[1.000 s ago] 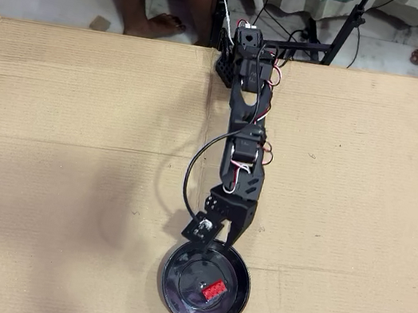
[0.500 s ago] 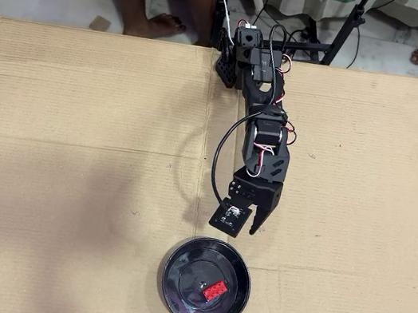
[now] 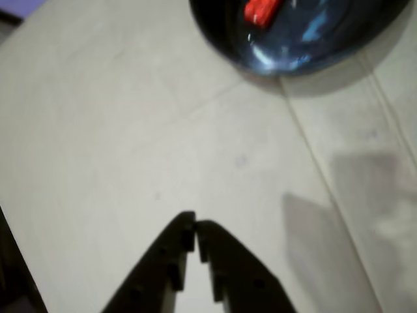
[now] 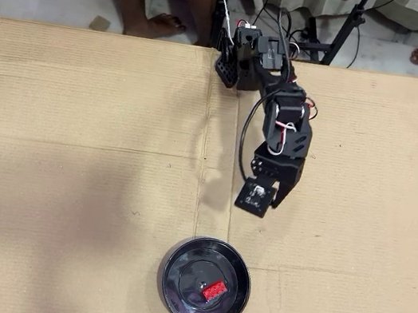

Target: Grasp a lego block and put it in the bin.

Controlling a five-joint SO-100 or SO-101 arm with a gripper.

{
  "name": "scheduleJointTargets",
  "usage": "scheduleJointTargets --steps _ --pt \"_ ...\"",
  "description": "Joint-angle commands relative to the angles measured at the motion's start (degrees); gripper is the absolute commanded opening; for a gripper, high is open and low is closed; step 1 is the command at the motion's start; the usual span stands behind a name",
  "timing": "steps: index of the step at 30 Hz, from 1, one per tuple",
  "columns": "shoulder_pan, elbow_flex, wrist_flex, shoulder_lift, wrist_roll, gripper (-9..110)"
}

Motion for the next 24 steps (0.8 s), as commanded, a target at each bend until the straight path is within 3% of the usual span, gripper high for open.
scheduleJointTargets --steps 1,10,24 --pt "-0.7 2.02 2.2 6.42 -0.26 0" --pt "-0.26 21.62 1.58 21.71 -0.26 0" --pt "10.99 50.71 1.49 42.36 -0.26 0"
